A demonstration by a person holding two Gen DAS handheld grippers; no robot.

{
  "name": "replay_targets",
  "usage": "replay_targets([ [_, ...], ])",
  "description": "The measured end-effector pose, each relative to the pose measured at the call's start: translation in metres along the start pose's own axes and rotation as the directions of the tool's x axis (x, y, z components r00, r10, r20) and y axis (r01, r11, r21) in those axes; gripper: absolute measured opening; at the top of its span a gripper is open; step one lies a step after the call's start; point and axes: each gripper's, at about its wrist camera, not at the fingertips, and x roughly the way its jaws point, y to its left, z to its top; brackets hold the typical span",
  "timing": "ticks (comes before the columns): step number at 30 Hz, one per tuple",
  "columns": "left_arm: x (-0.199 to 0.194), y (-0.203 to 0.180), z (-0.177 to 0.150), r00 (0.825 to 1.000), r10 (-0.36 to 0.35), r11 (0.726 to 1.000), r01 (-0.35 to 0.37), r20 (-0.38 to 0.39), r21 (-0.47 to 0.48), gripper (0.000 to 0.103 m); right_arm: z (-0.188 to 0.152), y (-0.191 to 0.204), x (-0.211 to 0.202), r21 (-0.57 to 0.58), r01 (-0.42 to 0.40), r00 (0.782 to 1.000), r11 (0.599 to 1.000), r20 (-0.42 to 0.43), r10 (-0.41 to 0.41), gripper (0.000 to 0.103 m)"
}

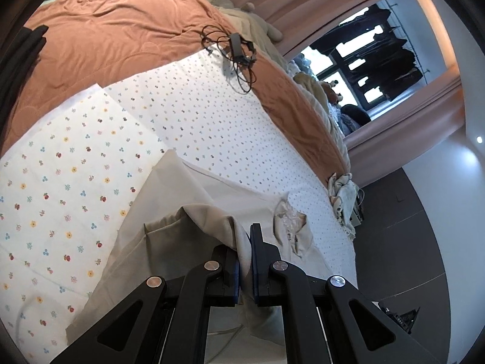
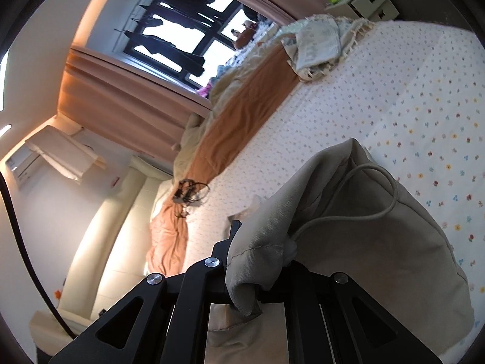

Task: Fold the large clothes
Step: 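Lift the hem with both tools and fold it toward the collar, then open both tools and release the folded hem on the jacket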

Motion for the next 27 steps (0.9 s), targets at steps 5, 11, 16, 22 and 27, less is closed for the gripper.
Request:
replay_targets([
  [5,0.029,0.025,0.004,1.0,0.023,0.999,-0.023,-0.005,-0.049,0.006,0.001,-0.021,0.032,0.027,0.03,0.999,0.999,-0.041,-0.029,0.008],
  [11,0.058,0.04,0.014,0.999,0.034,0.993,-0.035,-0.007,-0.111,0.006,0.008,-0.028,0.065,0.012,0.08,0.994,0.997,-0.071,-0.079,0.008],
  [16,0.078,0.049,0.016,0.996,0.011,0.979,-0.028,-0.086,-0.201,0.045,0.009,-0.03,0.075,0.012,0.134,0.987,0.991,-0.091,-0.132,0.067],
  [22,0.049,0.051,0.011,1.0,0.007,0.987,-0.008,-0.007,-0.161,0.059,-0.001,-0.032,0.059,-0.01,0.155,0.984,0.988,-0.088,-0.155,0.075],
  [27,0.019,0.063,0.0,0.999,0.04,0.986,-0.037,0.015,-0.163,0.059,-0.008,-0.026,0.034,-0.029,0.195,0.976,0.98,-0.092,-0.197,0.075],
])
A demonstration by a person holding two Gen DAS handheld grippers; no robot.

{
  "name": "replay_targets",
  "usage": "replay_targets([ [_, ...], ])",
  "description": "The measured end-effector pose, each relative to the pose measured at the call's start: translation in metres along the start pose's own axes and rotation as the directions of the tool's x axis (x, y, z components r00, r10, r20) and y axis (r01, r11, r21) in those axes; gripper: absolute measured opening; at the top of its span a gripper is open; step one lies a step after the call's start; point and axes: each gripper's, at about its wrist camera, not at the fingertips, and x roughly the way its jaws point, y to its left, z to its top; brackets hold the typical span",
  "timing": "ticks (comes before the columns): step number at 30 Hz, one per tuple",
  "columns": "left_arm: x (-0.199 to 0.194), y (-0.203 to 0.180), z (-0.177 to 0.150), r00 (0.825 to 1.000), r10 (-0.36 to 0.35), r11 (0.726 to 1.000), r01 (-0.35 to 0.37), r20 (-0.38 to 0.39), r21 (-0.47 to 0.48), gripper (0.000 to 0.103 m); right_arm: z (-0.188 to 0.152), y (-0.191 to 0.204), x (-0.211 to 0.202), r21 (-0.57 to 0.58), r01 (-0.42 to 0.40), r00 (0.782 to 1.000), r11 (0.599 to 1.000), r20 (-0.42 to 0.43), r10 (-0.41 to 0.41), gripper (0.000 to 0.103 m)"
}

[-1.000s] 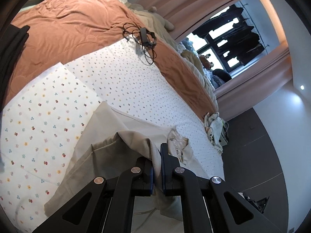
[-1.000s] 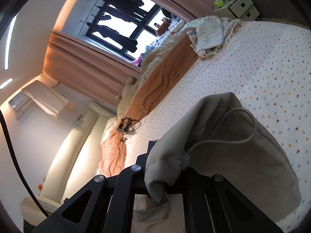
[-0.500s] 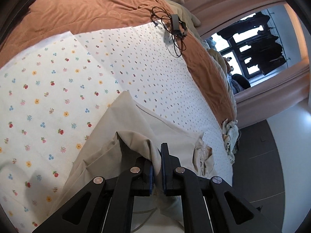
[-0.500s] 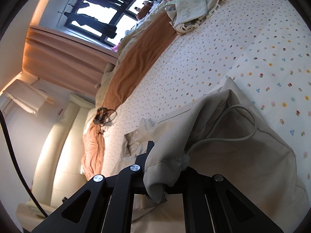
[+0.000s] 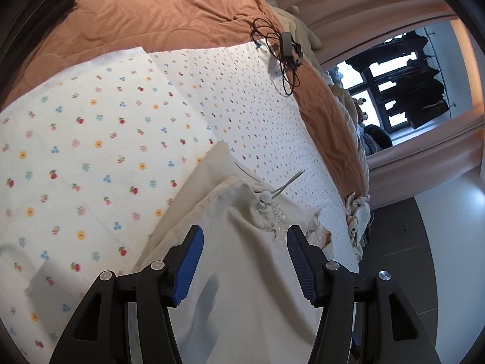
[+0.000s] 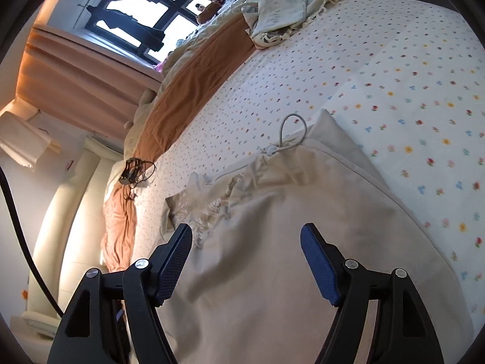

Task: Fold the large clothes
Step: 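Open both tools and release the folded hem on the jacket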

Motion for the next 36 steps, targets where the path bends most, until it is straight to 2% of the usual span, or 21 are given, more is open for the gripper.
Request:
replay_targets([
  [4,-0.026,0.009,-0.012,1.0,0.018,1.0,-0.019,0.02,0.013,0.059,-0.005,0.018,-0.023,-0.043,0.017,1.0,0.999,0.007,-0.016,0.075],
  [9,-0.058,0.017,-0.031,0.999,0.029,0.999,-0.031,0.036,0.037,0.059,-0.017,0.063,-0.048,-0.138,0.02,1.0,0.99,0.006,-0.019,0.075],
  [18,-0.107,0.043,-0.062,0.998,0.031,0.999,-0.032,0.059,0.03,0.059,-0.063,0.132,-0.054,-0.297,0.038,0.997,0.954,-0.046,-0.054,0.074],
  [26,-0.124,0.064,-0.087,0.999,0.017,1.0,-0.018,0.042,0.026,0.059,-0.139,0.166,-0.038,-0.43,0.051,0.986,0.901,-0.124,-0.115,0.066],
  [36,-0.122,0.074,-0.119,1.0,-0.019,0.998,0.019,-0.004,0.058,0.059,-0.241,0.163,-0.011,-0.546,0.129,0.953,0.828,-0.162,-0.255,0.061],
])
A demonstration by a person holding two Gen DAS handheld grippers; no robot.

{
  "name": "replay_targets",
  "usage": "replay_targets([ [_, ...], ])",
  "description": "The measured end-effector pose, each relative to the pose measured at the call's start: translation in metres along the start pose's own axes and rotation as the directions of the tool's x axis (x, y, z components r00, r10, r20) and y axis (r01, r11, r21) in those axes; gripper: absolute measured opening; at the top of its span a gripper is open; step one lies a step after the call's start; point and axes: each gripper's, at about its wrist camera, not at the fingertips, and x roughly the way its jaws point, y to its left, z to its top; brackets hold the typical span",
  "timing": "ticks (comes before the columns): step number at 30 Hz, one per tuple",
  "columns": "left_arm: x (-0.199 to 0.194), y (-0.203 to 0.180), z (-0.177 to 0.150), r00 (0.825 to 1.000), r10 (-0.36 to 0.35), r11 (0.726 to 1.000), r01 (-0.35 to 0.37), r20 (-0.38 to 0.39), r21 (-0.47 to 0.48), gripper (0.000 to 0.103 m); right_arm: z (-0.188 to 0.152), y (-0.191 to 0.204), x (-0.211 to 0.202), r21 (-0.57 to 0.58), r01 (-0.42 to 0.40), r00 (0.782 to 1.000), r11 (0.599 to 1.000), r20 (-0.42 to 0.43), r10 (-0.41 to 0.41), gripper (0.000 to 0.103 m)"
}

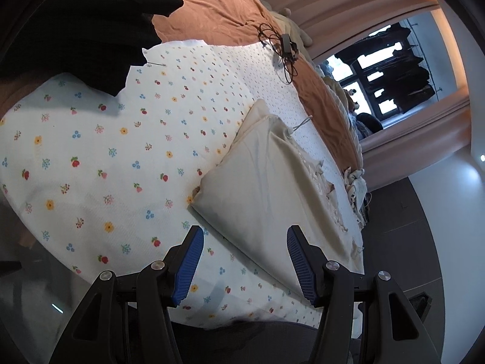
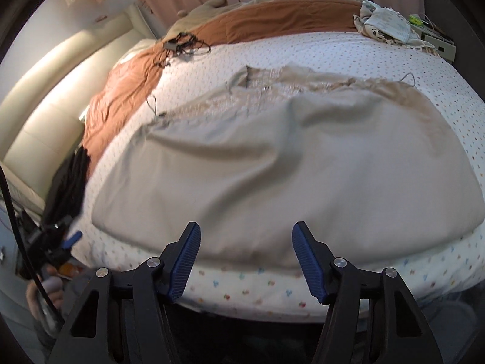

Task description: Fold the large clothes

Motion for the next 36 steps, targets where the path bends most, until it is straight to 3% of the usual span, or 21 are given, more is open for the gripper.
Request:
replay_targets([
  [6,0.0,0.002,-0.008,1.0,-0.019,1.0,0.019,0.006,0.006,0.059,-0.015,0.017,0.019,-0.059,0.09,0.996,0.994,-0.007,-0.09,0.056],
  [8,-0.001,0.005,-0.009,1.0,-0.021,1.0,0.021,0.013,-0.005,0.059,-0.016,0.019,0.026,-0.072,0.113,0.993,0.991,-0.014,-0.115,0.05],
  [18,0.002,0.01,-0.01,0.999,-0.026,0.999,0.027,0.025,-0.045,0.059,-0.012,0.014,0.074,-0.072,0.163,0.983,0.984,-0.076,-0.168,0.049],
  [23,0.01,0.014,-0.007,1.0,-0.011,0.997,0.012,0.023,-0.071,0.058,0.008,0.015,0.08,-0.085,0.169,0.981,0.982,-0.084,-0.176,0.045],
  [30,0.02,0.017,-0.003,1.0,0.006,0.995,-0.005,0.011,-0.098,0.059,0.043,0.014,0.108,-0.126,0.136,0.975,0.983,-0.158,-0.155,0.044],
  [36,0.026,0.018,-0.001,0.999,0.043,0.994,-0.042,0.009,-0.099,0.058,0.088,-0.001,0.137,-0.087,0.127,0.97,0.988,-0.197,-0.143,0.031],
])
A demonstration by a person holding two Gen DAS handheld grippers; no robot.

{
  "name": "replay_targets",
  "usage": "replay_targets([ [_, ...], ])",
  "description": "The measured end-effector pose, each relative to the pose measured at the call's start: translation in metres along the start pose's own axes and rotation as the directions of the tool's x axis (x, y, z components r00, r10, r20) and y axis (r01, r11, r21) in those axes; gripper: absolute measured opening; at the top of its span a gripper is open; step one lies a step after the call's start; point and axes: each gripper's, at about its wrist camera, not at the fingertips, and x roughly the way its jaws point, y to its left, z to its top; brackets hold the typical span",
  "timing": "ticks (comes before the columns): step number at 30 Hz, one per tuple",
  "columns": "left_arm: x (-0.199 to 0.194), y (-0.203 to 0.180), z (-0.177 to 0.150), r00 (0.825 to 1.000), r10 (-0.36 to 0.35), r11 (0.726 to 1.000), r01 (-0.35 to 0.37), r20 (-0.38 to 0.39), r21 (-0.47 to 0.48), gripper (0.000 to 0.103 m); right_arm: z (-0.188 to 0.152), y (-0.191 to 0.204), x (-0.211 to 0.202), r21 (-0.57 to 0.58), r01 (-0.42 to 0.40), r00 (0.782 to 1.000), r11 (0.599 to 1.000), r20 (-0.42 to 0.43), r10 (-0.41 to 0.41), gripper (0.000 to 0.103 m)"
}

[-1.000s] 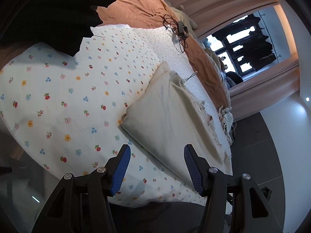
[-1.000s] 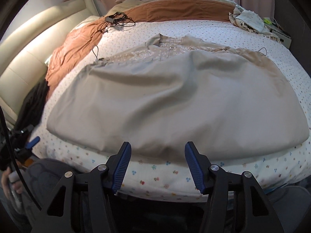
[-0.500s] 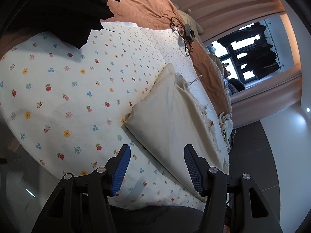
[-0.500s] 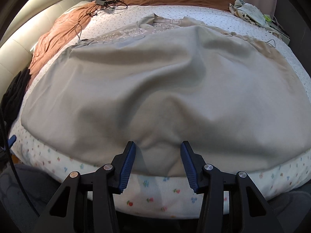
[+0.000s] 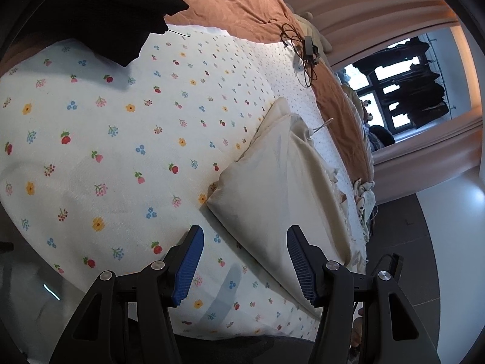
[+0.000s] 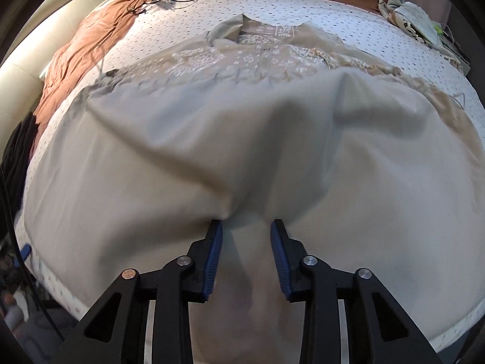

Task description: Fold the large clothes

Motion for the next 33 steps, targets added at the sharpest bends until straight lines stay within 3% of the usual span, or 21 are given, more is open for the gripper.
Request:
replay_targets([
  [11,0.009,-0.004,0.011,0.998,0.056,0.998,-0.056,0.009,0.001,0.057,0.071,-0.018,0.029,0.039,-0.026,1.0,0.999,0.003,0.026,0.013],
  [21,0.015,-0.008,0.014,0.995,0.098,0.995,-0.098,0.002,0.004,0.055,0.129,-0.026,0.06,0.053,-0.04,0.999,0.998,0.009,0.039,0.012],
  [24,0.016,-0.007,0.015,0.993,0.116,0.993,-0.117,-0.011,-0.017,0.047,0.142,-0.026,0.066,0.05,-0.041,0.999,0.998,0.012,0.041,0.012],
  [33,0.025,-0.009,0.007,0.995,0.053,0.993,-0.061,-0.088,-0.101,0.046,0.147,-0.026,0.069,0.027,-0.055,0.998,0.998,0.041,0.054,0.012],
])
